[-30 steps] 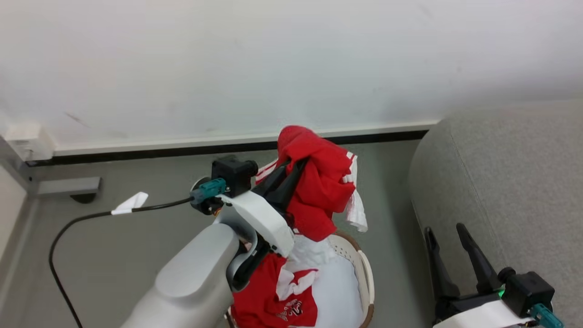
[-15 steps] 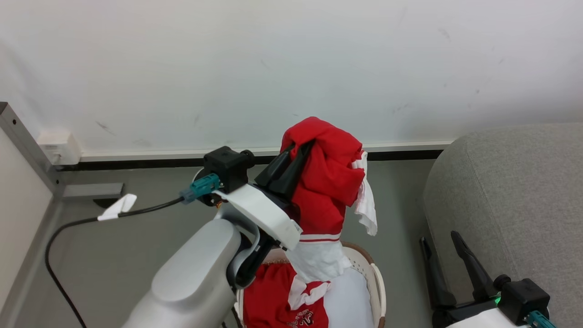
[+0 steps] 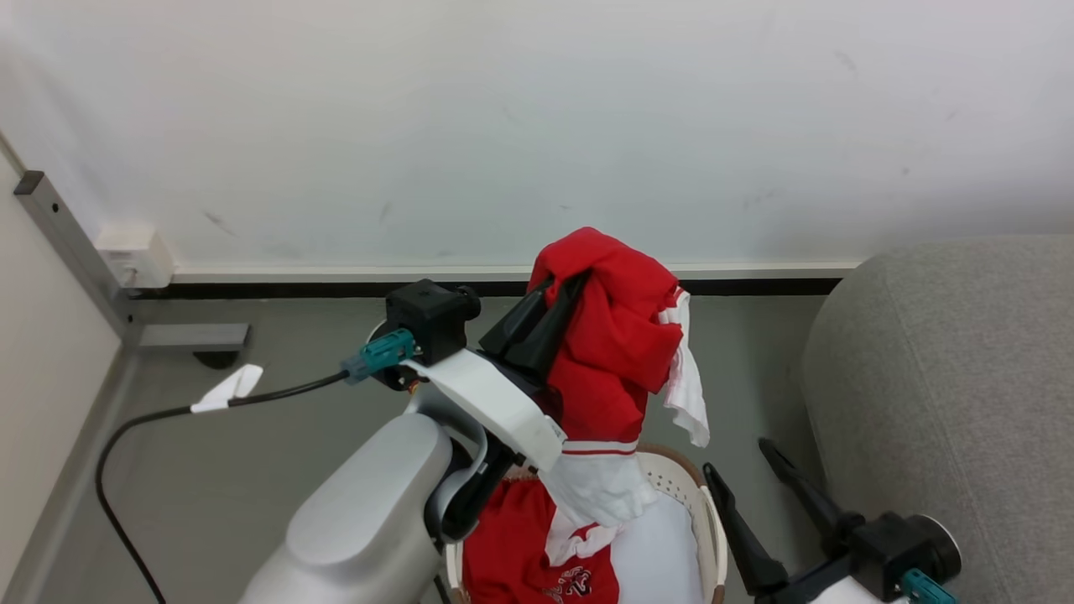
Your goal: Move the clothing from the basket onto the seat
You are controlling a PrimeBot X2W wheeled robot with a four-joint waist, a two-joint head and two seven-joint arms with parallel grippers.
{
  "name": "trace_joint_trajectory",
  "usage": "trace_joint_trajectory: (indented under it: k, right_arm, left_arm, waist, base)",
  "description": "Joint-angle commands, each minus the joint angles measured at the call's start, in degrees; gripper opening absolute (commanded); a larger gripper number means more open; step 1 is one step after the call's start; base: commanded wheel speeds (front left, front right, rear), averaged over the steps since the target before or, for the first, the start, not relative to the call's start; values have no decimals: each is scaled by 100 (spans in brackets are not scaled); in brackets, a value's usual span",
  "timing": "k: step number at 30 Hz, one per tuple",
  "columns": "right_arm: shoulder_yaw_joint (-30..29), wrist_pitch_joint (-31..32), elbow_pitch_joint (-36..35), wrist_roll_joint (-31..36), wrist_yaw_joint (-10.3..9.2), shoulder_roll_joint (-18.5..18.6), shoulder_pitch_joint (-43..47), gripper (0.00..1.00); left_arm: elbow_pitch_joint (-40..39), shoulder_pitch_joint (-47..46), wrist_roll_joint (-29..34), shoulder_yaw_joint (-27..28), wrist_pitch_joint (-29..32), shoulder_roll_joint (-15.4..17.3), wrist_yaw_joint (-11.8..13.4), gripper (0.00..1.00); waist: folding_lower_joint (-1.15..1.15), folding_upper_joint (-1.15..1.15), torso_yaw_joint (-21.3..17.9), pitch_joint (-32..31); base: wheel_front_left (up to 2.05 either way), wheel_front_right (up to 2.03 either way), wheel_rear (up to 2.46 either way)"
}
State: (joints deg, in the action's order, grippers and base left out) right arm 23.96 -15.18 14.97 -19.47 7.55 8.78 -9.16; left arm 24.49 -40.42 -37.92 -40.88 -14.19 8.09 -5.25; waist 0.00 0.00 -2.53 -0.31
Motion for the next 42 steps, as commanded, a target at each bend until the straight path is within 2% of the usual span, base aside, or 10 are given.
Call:
trace_joint_trajectory:
  k: [1,10,19,26,27,28,29,37,42]
  right_arm:
    - [91,5,97,77,-12,26,-172,100]
    - [307,5,765,157,-12,-9,-851,100]
    - [924,5,1558,-4,-12,-24,-1490,100]
    - [939,5,1742,-121,-12,-74,-1687,100]
    - [945,5,1737,-135,-12,-75,-1685,94]
    - [956,5,1697,-144,-12,-71,-1683,41]
    - [946,5,1655,-161,-12,-69,-1666,0]
    - [827,5,1423,-384,-12,-21,-1426,0]
    - [680,5,1202,-750,-12,-52,-1216,0]
  left_arm:
    - [-29,77,-101,2,-7,-1,6,0]
    - [-33,120,-161,-191,36,-153,-67,0]
    - [-80,177,-236,-559,136,-345,-126,0]
    - [-89,242,-338,-799,188,-416,-149,0]
    - [-83,250,-355,-817,188,-420,-152,0]
    - [-74,257,-374,-829,187,-423,-156,0]
    - [-63,265,-391,-831,183,-422,-157,0]
    - [22,308,-446,-817,145,-395,-146,0]
    - [116,385,-474,-827,132,-351,-128,0]
  waist:
    - [0,0,66,8]
    - [0,0,499,-34]
    - [0,0,947,-121]
    - [0,0,1159,-138]
    - [0,0,1176,-138]
    - [0,0,1191,-136]
    - [0,0,1203,-134]
    - [0,0,1181,-99]
    - [0,0,1062,-56]
  base:
    - [0,0,0]
    - [0,0,0]
    - [0,0,0]
    - [0,0,0]
    - [0,0,0]
    - [0,0,0]
    - [0,0,0]
    - [0,0,0]
    - [0,0,0]
